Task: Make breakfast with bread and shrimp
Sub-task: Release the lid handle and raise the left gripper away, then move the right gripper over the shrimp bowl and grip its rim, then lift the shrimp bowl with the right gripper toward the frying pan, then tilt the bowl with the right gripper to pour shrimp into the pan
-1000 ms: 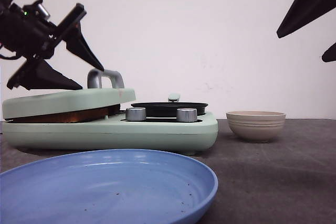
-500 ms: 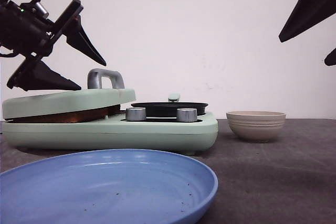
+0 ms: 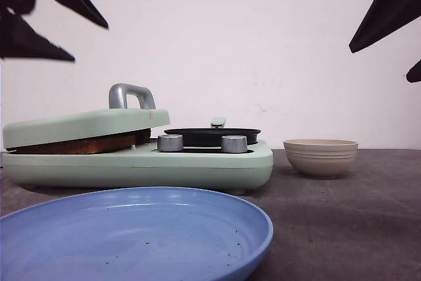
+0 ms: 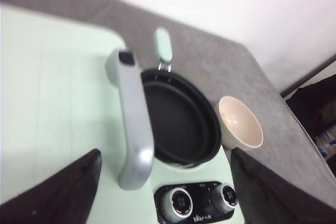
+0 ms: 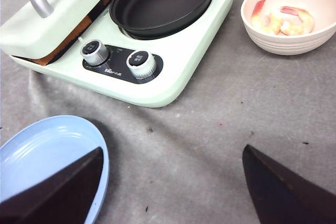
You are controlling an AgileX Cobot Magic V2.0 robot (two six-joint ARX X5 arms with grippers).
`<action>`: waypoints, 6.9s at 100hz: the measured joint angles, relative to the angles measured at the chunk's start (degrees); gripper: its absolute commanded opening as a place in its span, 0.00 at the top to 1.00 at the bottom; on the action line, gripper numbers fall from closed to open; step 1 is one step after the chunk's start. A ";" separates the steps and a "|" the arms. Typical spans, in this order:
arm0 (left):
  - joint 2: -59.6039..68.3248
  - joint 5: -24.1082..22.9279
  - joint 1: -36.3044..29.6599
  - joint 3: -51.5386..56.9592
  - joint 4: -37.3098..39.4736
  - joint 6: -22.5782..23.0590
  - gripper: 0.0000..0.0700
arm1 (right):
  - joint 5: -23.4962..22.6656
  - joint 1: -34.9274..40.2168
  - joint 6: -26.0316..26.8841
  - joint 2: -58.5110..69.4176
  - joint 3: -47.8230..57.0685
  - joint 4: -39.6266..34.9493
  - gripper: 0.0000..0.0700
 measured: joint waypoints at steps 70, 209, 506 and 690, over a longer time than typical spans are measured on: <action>-25.68 -11.50 0.63 0.00 -19.89 16.37 0.38 | -1.86 0.00 0.02 0.00 0.00 0.26 0.26; -55.47 -19.52 0.63 -17.42 -30.12 13.18 0.38 | -6.14 -22.10 -8.87 47.71 39.76 -12.76 0.26; -55.45 -19.63 0.63 -17.42 -30.14 13.00 0.38 | -19.43 -24.37 -8.90 69.00 56.83 -4.04 1.00; -55.45 -16.72 0.63 -17.42 -30.12 12.98 0.38 | 38.73 4.57 -67.65 74.53 56.81 41.59 1.00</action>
